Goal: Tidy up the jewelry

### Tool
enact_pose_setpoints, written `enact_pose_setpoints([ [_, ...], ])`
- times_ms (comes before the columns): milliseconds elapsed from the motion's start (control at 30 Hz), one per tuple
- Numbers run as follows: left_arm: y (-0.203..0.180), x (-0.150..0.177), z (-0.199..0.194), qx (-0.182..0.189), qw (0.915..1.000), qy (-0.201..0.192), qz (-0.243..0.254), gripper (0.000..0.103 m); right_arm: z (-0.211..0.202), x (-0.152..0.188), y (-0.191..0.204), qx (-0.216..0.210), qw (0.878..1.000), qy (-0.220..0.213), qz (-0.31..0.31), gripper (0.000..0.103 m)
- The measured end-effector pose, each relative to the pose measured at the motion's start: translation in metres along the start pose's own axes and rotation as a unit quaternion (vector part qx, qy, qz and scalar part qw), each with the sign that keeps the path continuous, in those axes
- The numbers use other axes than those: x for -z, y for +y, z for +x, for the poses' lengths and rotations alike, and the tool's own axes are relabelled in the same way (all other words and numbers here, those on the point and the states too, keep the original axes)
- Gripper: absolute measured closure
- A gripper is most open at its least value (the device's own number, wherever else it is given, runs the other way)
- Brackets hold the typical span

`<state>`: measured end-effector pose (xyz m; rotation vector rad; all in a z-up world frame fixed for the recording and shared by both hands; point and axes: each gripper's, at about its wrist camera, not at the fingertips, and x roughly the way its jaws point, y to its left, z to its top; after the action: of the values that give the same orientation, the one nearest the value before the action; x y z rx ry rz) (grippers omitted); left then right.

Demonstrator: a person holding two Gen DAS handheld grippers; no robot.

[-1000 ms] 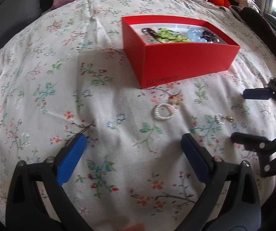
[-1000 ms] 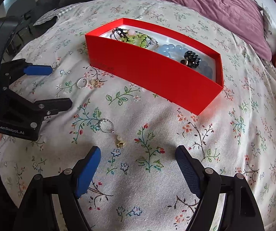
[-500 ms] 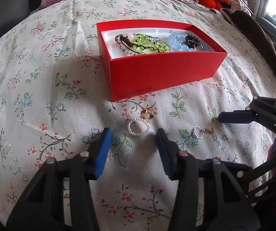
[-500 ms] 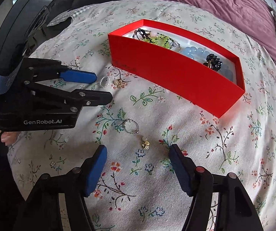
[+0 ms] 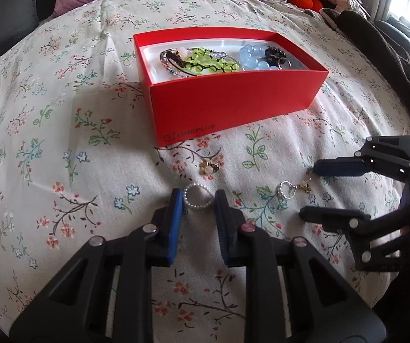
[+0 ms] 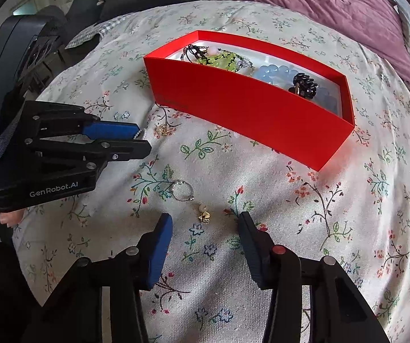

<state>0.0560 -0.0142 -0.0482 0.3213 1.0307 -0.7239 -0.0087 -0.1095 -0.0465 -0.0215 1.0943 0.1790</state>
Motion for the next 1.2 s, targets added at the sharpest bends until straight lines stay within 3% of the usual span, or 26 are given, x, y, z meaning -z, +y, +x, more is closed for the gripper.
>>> enact_pose_setpoints([
  [367, -0.001, 0.002, -0.001, 0.005, 0.9999, 0.009, -0.002, 0.092, 0.006, -0.005, 0.003, 0.005, 1.0, 0.001, -0.005, 0.068],
  [700, -0.001, 0.0, -0.002, 0.005, 0.9996, 0.021, -0.017, 0.099, 0.011, -0.012, 0.006, -0.017, 1.0, 0.009, -0.006, 0.094],
  [1200, 0.001, -0.001, -0.01, 0.014, 0.9959, 0.061, -0.066, 0.1, 0.001, -0.015, -0.005, -0.031, 0.999, 0.032, 0.024, 0.096],
])
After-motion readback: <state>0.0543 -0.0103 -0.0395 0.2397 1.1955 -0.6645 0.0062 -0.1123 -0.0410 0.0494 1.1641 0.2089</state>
